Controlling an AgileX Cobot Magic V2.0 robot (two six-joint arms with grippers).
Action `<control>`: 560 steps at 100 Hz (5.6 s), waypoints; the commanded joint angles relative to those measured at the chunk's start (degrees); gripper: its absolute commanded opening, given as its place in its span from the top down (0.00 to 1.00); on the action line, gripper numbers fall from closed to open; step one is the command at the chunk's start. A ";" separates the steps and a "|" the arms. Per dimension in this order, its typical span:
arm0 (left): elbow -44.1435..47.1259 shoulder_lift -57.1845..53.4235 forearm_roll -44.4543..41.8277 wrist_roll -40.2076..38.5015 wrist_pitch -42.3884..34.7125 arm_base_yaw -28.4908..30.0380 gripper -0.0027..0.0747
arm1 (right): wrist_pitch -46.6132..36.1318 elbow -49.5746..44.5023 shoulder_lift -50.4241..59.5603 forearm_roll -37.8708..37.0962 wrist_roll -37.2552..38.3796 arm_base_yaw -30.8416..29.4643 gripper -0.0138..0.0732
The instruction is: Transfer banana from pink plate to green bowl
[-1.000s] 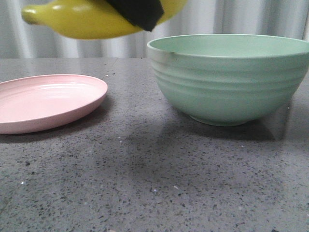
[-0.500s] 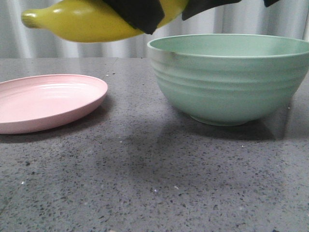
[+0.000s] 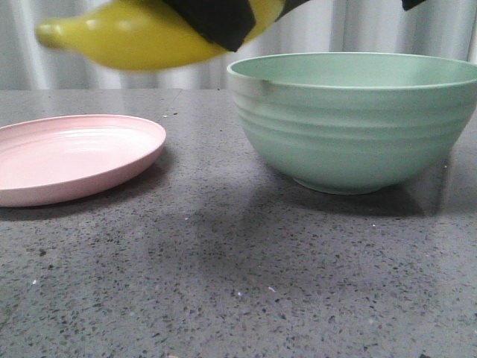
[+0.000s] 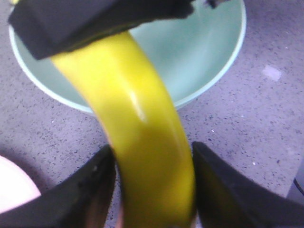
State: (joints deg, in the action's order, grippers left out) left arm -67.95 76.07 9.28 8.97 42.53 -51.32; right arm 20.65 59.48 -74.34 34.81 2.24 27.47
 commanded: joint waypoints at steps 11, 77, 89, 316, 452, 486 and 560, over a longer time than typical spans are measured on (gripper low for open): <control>-6.37 -2.76 -1.83 0.55 -0.21 -0.28 0.38 | -2.81 4.79 2.05 -5.72 -1.71 -1.18 0.92; -9.89 -4.08 -2.33 0.55 -1.94 -0.28 0.38 | 3.48 10.70 -3.50 -29.84 -1.71 -12.70 0.92; -9.89 -4.08 -2.33 0.55 -1.94 -0.28 0.38 | 5.92 10.70 -6.03 -29.84 -1.71 -12.70 0.87; 48.07 -58.59 0.15 -0.77 -38.40 -0.28 0.99 | -0.77 -40.48 71.42 -37.68 -1.71 -12.70 0.92; 68.57 -77.99 -4.50 -1.72 -29.85 50.37 0.99 | -0.47 -40.47 71.32 -37.68 -1.71 -12.70 0.92; 68.57 -77.99 -5.41 -2.57 -28.10 50.36 0.99 | -0.47 -40.47 71.32 -37.68 -1.71 -12.70 0.92; 68.57 -77.99 -5.41 -2.57 -28.10 50.36 0.99 | -12.53 -47.17 71.32 -37.79 -1.71 -17.04 0.92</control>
State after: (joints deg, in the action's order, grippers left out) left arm 0.00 -0.24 3.80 6.93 18.26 -1.04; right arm 20.12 14.29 -2.18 -2.01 0.89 13.35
